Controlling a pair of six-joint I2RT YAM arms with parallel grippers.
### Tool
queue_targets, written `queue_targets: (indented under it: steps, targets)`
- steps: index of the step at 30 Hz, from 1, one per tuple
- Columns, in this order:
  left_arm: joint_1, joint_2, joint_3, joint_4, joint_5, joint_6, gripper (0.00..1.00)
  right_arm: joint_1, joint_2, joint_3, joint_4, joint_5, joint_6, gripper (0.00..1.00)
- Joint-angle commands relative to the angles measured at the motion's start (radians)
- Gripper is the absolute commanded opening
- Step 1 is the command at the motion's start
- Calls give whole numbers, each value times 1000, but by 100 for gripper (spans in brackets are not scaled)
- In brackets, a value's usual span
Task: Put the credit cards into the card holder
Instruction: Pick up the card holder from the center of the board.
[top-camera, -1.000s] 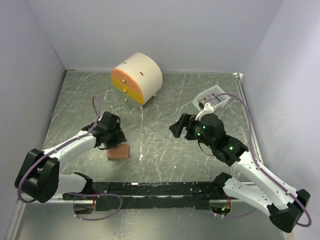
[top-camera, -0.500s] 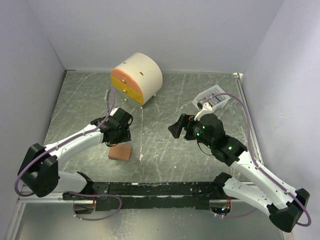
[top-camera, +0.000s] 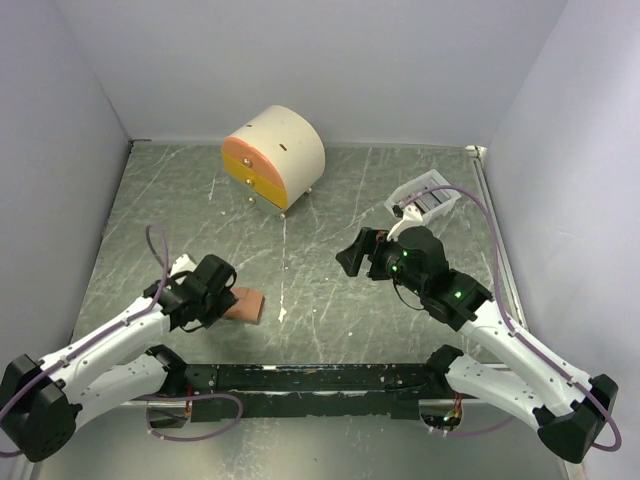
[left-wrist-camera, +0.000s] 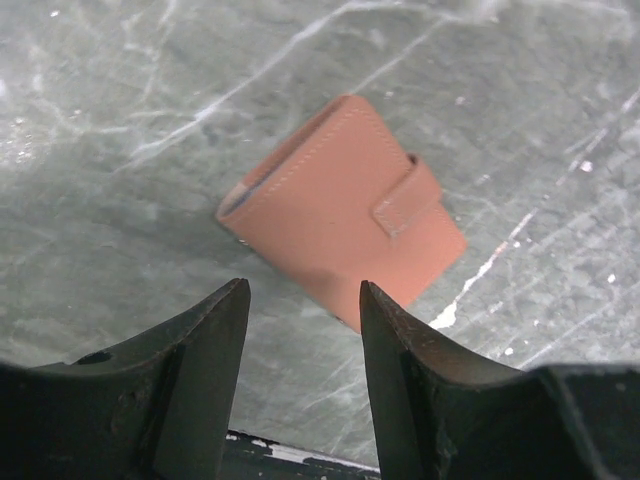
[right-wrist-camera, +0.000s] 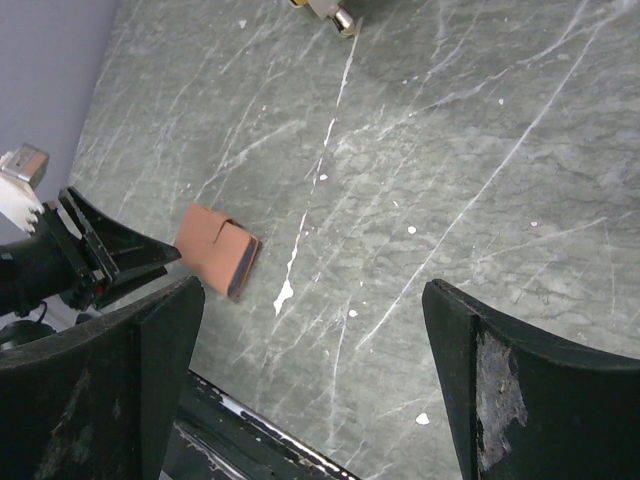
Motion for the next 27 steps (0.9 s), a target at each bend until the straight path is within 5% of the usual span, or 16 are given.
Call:
queue_targets:
  steps: [1, 19, 27]
  targets:
    - [-1, -43, -59, 44, -66, -135, 60, -4, 0, 16, -7, 5, 8, 92]
    - [-1, 113, -167, 277, -5, -122, 60, -4, 31, 2, 8, -8, 20, 91]
    - [-2, 92, -133, 294, -16, 1, 20, -2, 70, -17, 74, -111, -7, 83]
